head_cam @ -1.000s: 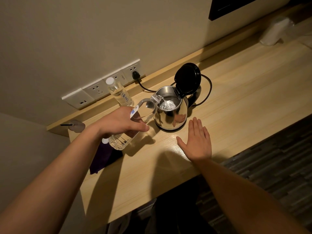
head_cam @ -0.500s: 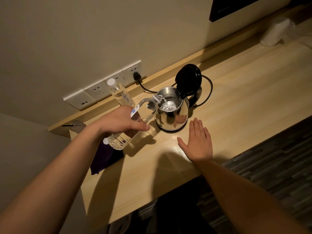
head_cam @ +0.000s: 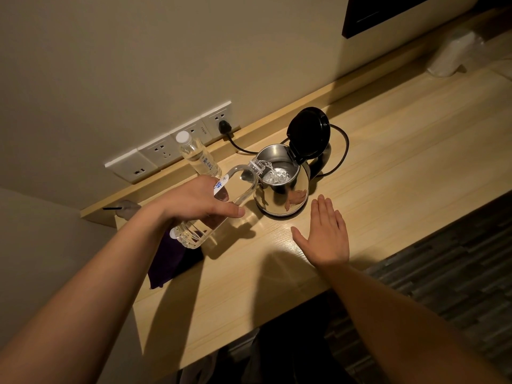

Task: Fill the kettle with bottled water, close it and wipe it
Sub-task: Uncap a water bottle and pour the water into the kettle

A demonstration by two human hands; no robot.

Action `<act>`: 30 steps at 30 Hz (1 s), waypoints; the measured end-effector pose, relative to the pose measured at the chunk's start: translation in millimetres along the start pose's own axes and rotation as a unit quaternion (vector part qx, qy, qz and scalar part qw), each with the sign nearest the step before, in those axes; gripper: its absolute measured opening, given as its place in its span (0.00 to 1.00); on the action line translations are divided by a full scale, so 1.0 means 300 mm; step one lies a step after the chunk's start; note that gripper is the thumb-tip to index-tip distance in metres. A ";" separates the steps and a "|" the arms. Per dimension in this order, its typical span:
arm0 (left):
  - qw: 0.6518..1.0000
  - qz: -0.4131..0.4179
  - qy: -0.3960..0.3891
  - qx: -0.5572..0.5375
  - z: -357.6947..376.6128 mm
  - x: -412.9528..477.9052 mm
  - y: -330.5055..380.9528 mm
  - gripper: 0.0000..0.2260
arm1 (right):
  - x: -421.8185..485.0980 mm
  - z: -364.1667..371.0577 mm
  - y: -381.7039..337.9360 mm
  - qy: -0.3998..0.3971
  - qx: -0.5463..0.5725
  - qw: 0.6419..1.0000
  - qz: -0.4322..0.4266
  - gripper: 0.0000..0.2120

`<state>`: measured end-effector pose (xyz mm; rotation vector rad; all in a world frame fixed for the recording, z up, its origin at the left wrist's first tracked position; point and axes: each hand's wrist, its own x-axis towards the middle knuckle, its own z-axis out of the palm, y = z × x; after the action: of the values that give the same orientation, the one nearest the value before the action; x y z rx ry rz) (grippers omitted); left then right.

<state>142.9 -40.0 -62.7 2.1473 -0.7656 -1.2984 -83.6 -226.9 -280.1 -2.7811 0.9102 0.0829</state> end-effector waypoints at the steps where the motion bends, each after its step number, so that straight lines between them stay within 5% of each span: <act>1: 1.000 -0.001 0.001 0.004 0.000 0.000 0.002 0.18 | 0.000 0.000 0.000 -0.001 0.002 1.000 0.000 0.44; 13: 0.997 0.021 0.007 0.074 0.007 -0.024 0.051 0.29 | 0.001 -0.002 0.001 -0.002 0.006 1.000 0.000 0.44; 30: 0.998 0.001 -0.001 0.062 0.000 -0.026 0.047 0.31 | 0.003 -0.005 -0.001 -0.004 0.005 1.000 -0.002 0.44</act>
<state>136.9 -44.6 -48.3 2.2415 -0.8694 -1.2823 -82.6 -227.5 -278.7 -2.7709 0.9017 0.0885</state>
